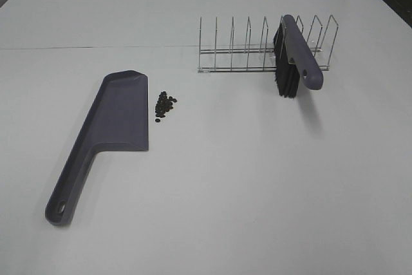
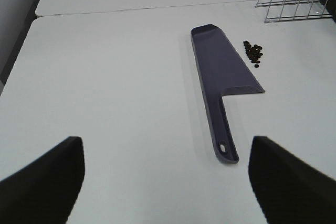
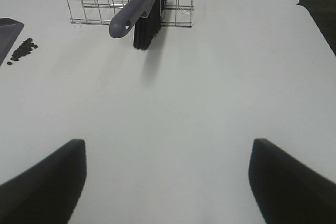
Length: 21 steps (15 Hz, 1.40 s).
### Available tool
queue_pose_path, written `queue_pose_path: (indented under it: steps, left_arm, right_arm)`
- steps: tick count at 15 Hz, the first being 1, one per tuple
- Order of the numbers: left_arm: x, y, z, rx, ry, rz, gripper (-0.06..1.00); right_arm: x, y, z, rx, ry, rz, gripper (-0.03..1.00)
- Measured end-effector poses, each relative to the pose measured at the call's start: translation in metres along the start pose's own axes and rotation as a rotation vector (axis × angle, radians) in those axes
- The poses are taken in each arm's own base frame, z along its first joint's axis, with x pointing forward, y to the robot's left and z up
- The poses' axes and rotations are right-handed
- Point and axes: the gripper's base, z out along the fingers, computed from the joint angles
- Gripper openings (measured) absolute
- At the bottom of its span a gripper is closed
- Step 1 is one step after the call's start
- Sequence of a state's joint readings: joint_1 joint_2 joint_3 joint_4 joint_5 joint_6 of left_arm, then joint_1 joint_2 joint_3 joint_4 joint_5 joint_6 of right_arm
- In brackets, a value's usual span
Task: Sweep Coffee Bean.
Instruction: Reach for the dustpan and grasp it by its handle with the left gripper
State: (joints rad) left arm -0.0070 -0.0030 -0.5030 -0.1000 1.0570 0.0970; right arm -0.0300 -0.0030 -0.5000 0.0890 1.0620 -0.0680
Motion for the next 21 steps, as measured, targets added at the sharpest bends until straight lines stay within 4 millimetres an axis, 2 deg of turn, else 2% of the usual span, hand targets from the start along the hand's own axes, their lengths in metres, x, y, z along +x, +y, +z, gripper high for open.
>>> queue_pose_path:
  steps: [21]
  left_arm:
    - [0.0, 0.0, 0.0, 0.0, 0.0, 0.0, 0.8]
  right_arm:
    - [0.0, 0.0, 0.0, 0.0, 0.0, 0.0, 0.74]
